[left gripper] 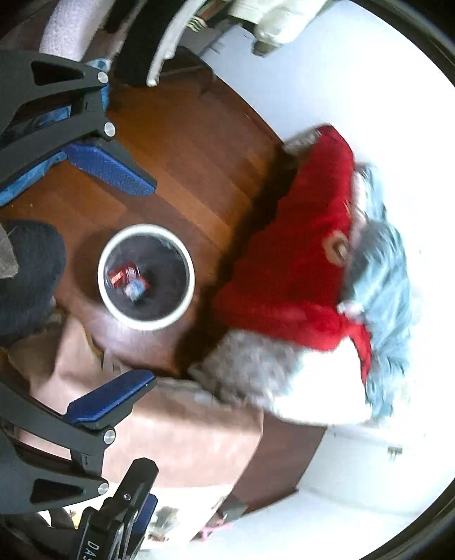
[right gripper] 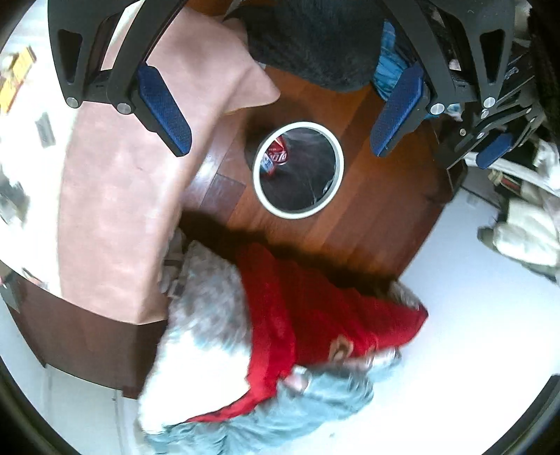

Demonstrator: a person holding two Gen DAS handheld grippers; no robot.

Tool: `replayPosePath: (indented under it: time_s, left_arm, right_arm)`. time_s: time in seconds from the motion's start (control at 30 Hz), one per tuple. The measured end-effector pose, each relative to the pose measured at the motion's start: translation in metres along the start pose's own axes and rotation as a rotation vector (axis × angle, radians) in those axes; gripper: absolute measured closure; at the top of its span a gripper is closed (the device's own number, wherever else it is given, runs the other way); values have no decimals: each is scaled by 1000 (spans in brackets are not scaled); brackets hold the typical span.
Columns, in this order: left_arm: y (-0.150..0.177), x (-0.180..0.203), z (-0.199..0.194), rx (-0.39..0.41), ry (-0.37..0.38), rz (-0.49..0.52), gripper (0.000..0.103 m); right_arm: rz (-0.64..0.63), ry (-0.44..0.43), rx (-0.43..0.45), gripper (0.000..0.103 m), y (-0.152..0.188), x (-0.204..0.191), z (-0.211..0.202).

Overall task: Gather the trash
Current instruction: 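Move both tools back toward the table, then grasp the yellow cigarette box with the right tool while the left tool grasps the tissue box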

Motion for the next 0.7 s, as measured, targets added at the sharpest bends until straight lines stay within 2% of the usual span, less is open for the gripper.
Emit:
replayPosePath:
  time_s: [0.1, 0.2, 0.37, 0.47, 0.5, 0.53, 0.57, 0.6, 0.7]
  left_arm:
    - [5, 38, -6, 11, 32, 49, 2]
    - [13, 92, 1, -1, 72, 120, 2]
    - [27, 211, 41, -72, 124, 286, 2]
    - [37, 289, 70, -108, 114, 438, 2]
    - [40, 319, 80, -126, 108, 506, 2]
    - [43, 337, 86, -134, 110, 549, 2]
    - [46, 363, 96, -154, 122, 616, 2]
    - [48, 387, 105, -174, 123, 673, 2]
    - [59, 438, 122, -217, 139, 815, 3]
  right_arm:
    - [86, -3, 24, 0, 16, 45, -28]
    - [190, 30, 33, 0, 36, 108, -51]
    - [429, 177, 9, 0, 74, 247, -72]
    - [562, 201, -34, 0, 95, 325, -68]
    - [596, 205, -52, 5, 101, 347, -65]
    - [633, 202, -69, 18, 108, 366, -61]
    - [670, 197, -85, 25, 114, 383, -56]
    - [704, 191, -101, 29, 119, 398, -52]
    - [776, 179, -118, 29, 130, 433, -48]
Point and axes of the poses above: each gripper's, at about its wrist camera, not at the fingertips, and z roughly the way its jaws point, x to its right, y to its underside, the point moved 5 cm from there along z, roughly the way its jaws point, and after that the axes turned 13 degrees about -x, right-handed, at the moved point
